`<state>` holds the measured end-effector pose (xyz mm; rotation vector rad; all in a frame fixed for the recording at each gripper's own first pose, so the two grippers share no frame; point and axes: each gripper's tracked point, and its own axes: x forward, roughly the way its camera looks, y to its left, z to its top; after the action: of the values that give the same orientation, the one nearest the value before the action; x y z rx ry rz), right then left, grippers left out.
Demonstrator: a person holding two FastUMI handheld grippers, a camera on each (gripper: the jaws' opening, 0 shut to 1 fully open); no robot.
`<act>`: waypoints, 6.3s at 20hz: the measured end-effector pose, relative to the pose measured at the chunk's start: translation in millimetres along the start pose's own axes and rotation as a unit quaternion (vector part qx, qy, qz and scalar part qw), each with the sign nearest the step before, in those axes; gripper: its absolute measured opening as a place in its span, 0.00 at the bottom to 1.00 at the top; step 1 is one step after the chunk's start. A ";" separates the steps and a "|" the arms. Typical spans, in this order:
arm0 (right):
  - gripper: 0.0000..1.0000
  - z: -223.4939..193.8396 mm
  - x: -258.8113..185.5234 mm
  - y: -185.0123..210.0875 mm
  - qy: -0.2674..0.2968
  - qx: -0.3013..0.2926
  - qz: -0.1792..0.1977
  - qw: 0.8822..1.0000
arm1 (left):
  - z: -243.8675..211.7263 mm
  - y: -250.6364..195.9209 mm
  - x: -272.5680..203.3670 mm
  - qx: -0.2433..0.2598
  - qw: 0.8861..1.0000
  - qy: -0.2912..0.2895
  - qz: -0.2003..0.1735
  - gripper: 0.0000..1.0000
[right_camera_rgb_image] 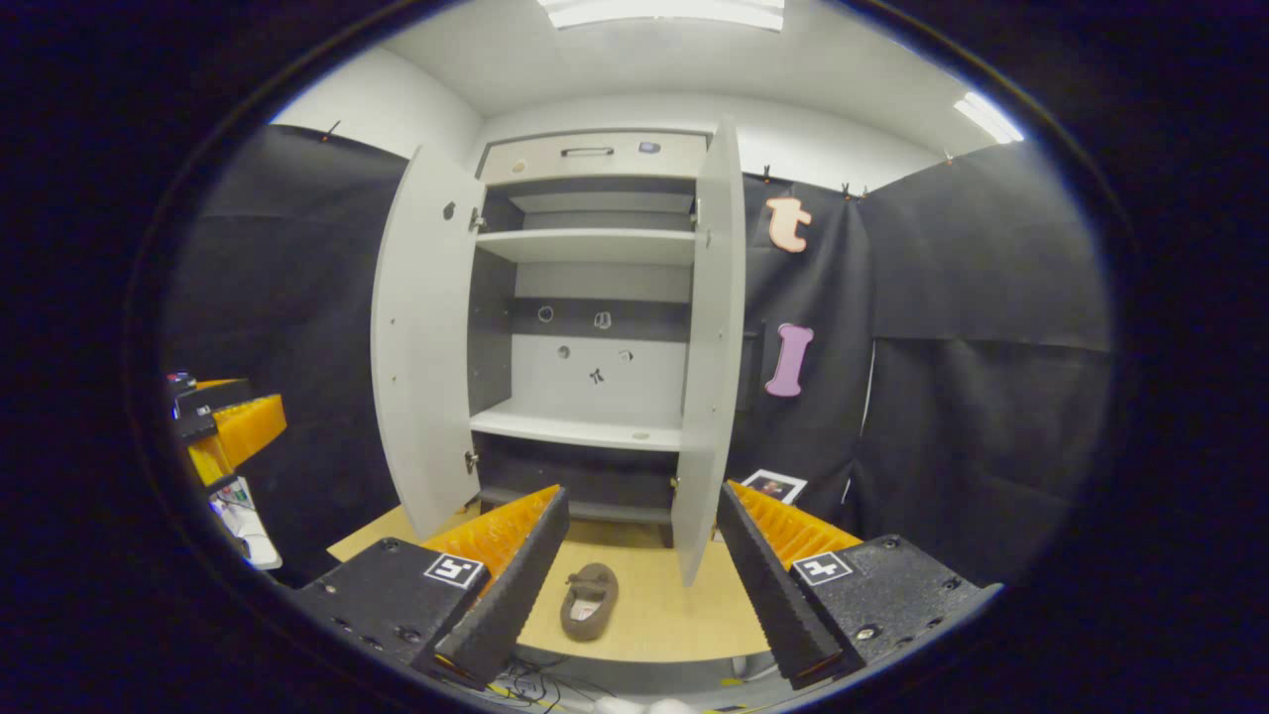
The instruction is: Grab one shoe with the right hand and put it into the shoe cabinet, grab the other shoe with the left hand and put it into the shoe cabinet; then close the right door with the right hand and the left door with the left hand.
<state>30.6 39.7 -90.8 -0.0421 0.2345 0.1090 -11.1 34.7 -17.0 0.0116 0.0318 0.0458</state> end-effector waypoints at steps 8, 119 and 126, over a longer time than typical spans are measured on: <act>0.99 -151.9 82.4 54.7 0.191 0.022 0.070 0.979 | -13.8 17.2 3.1 0.003 0.999 0.026 0.032 0.96; 1.00 15.5 78.9 -18.4 -0.044 0.055 -0.014 0.997 | -41.9 -7.0 56.1 0.014 0.999 0.032 -0.024 0.96; 0.98 -6.4 48.6 -47.7 -0.018 0.061 -0.052 0.997 | -75.6 -35.5 89.2 0.013 0.997 0.051 -0.061 0.96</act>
<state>81.5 -3.1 -106.9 0.0698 0.2027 -0.0094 77.1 4.1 -95.8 0.0332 0.1349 -0.0753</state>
